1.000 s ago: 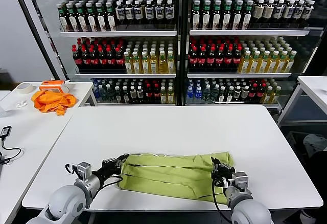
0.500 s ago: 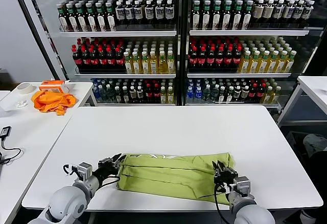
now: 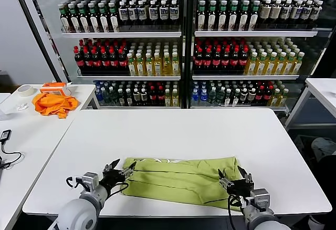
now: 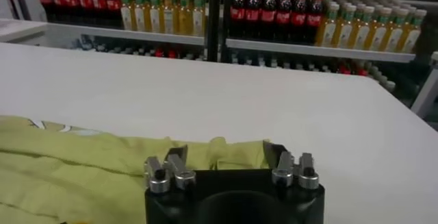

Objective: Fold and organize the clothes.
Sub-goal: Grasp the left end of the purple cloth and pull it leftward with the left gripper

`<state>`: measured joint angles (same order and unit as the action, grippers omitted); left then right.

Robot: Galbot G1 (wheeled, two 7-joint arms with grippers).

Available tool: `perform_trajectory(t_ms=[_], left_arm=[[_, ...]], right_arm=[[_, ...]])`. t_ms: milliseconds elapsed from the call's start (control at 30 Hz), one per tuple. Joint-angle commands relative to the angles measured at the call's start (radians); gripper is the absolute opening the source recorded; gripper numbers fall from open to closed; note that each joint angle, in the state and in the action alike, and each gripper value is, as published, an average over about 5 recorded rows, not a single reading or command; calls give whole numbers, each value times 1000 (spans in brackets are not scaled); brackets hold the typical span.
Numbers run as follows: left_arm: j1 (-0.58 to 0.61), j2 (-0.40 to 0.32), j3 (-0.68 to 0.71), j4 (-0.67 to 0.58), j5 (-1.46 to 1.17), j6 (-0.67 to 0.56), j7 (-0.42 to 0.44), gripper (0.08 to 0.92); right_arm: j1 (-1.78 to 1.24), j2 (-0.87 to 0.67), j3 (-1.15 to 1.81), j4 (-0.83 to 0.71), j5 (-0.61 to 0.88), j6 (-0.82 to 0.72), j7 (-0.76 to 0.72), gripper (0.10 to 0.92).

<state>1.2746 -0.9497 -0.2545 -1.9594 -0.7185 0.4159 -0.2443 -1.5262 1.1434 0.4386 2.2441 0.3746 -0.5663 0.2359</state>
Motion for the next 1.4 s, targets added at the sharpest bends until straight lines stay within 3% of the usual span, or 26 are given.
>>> perform_trajectory(t_ms=[33,200,633,1400], left_arm=[[26,-40,41,-15,-36,-25,-160,779],[10,-73,65,16,-35,-46,-184,821],[-6,-110,97,57,18,-48,-211,798],[-10,-146,106,59,223,-63,-174,147]], right_arm=[[-43,3,21,46,3,-6,-2,801],[-38,5,15,35,-1,-4,-4,822],[-32,-7,3,10,-14,-1,-7,823],[-30,-5,12,3,-48,10,-14,823]])
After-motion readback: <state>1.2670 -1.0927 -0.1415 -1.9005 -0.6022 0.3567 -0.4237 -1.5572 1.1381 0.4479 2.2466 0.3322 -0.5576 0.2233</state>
